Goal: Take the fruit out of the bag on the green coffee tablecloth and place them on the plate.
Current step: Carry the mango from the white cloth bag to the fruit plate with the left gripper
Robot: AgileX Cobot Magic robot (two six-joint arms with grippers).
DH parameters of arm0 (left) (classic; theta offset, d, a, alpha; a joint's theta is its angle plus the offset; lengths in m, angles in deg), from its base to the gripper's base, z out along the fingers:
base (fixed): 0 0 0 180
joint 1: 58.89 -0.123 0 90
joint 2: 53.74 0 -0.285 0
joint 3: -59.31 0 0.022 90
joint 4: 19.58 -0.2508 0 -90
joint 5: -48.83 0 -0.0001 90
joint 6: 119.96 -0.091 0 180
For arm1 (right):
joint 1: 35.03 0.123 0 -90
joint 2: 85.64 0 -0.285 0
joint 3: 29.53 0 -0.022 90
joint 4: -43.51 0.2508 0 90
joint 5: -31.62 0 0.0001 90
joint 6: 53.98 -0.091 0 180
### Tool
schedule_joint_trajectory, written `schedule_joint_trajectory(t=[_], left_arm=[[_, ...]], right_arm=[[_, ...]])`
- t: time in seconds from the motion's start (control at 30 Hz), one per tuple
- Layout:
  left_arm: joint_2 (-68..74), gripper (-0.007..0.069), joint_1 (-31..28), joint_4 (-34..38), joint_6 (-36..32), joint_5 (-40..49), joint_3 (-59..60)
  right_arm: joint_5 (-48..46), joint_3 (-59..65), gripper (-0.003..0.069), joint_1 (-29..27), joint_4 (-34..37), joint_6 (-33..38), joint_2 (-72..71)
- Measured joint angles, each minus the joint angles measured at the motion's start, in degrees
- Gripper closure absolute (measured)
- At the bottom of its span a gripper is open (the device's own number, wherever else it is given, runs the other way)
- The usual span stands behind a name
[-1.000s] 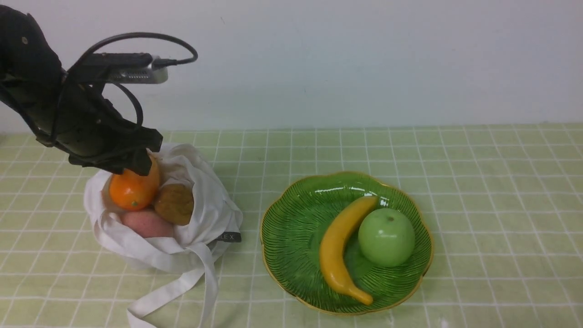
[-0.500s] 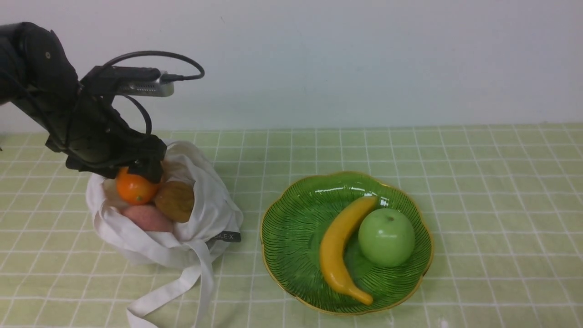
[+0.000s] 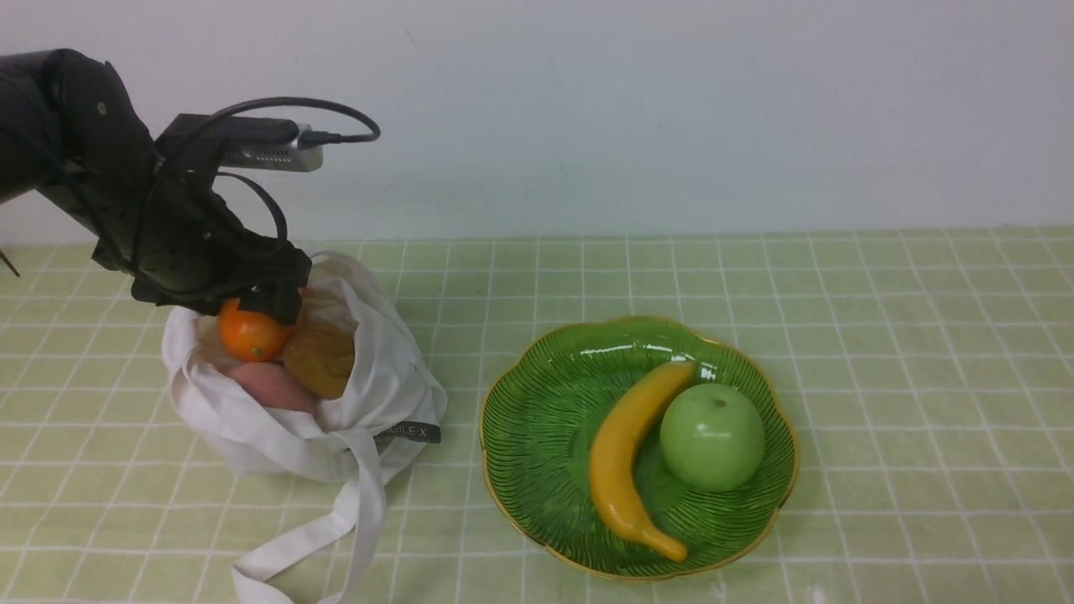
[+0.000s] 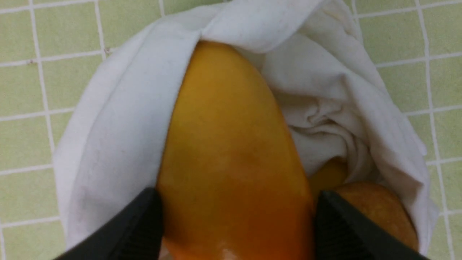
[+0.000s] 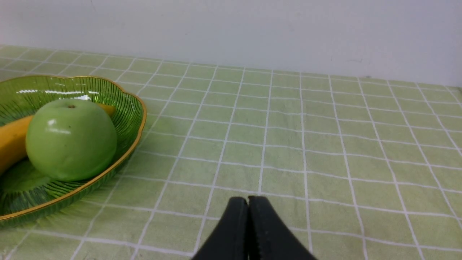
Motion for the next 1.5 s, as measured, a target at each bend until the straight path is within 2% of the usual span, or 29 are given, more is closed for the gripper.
schedule_joint_trajectory(t=[0.3, 0.63, 0.77, 1.07, 1.23, 1.5], left_arm=[[-2.23, 0.0143, 0.0, 2.37, -0.73, 2.59, 0.41], [-11.38, 0.0146, 0.59, 13.87, -6.53, 6.06, 0.53], [-11.78, 0.0146, 6.19, 18.17, -10.09, 7.47, 0.53], [-8.02, 0.0146, 21.59, 19.34, -11.03, 6.38, 0.53], [-1.78, 0.0147, 25.22, 19.34, -11.03, 1.79, 0.53], [6.84, 0.0149, 25.61, 19.31, -11.03, -4.57, 0.53]], right_arm=[[0.0, 0.0, 0.0671, 0.0, 0.0, 0.0, 0.0], [0.0, 0.0, 0.0671, 0.0, 0.0, -0.13, 0.0], [0.0, 0.0, 0.0671, 0.0, 0.0, -0.13, 0.0], [0.0, 0.0, 0.0671, 0.0, 0.0, -0.17, 0.0], [0.0, 0.0, 0.0671, 0.0, 0.0, -0.17, 0.0], [0.0, 0.0, 0.0671, 0.0, 0.0, -0.06, 0.0]])
